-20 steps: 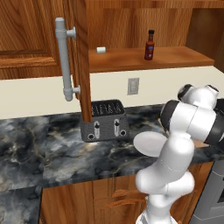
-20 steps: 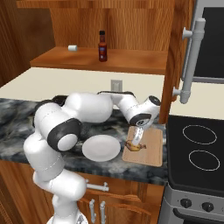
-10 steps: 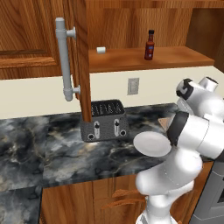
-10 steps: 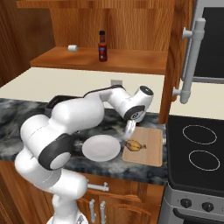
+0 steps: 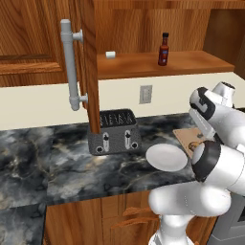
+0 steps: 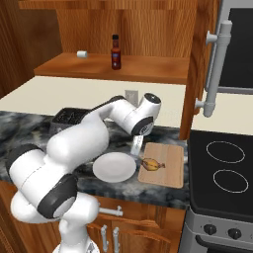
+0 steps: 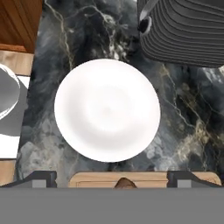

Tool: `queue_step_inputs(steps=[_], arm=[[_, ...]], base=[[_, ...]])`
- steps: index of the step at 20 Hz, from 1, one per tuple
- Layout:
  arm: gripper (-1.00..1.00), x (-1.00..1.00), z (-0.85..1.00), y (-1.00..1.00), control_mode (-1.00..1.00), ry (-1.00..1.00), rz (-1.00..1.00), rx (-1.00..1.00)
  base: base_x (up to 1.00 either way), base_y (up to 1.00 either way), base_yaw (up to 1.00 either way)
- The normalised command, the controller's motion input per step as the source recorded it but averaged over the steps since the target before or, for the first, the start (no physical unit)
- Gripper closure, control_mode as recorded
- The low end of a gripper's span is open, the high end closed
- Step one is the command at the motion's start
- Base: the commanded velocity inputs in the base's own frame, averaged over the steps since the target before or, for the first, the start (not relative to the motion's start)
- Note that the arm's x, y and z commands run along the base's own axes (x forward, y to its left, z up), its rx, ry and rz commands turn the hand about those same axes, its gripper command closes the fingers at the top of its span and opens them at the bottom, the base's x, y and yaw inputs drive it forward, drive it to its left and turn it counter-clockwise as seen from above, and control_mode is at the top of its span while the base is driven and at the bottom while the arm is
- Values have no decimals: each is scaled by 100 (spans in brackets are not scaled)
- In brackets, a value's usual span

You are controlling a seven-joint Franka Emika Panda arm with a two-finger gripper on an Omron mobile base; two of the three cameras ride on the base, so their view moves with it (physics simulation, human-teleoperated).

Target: Pick the chicken drumstick from the plate and place it on the cutting board. Then pick the condiment bottle from the cabinet and place it next to the cutting board.

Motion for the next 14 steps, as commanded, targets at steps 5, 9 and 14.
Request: queue_step_inputs(steps=[5, 9, 14], arm=[[-100, -33, 7, 28, -100, -10, 4, 0], [-100, -38, 16, 23, -100, -12, 2, 0], [-100, -38, 24, 25, -100, -7, 0, 0]], base=[[0, 0, 0], [0, 0, 0], [0, 0, 0]])
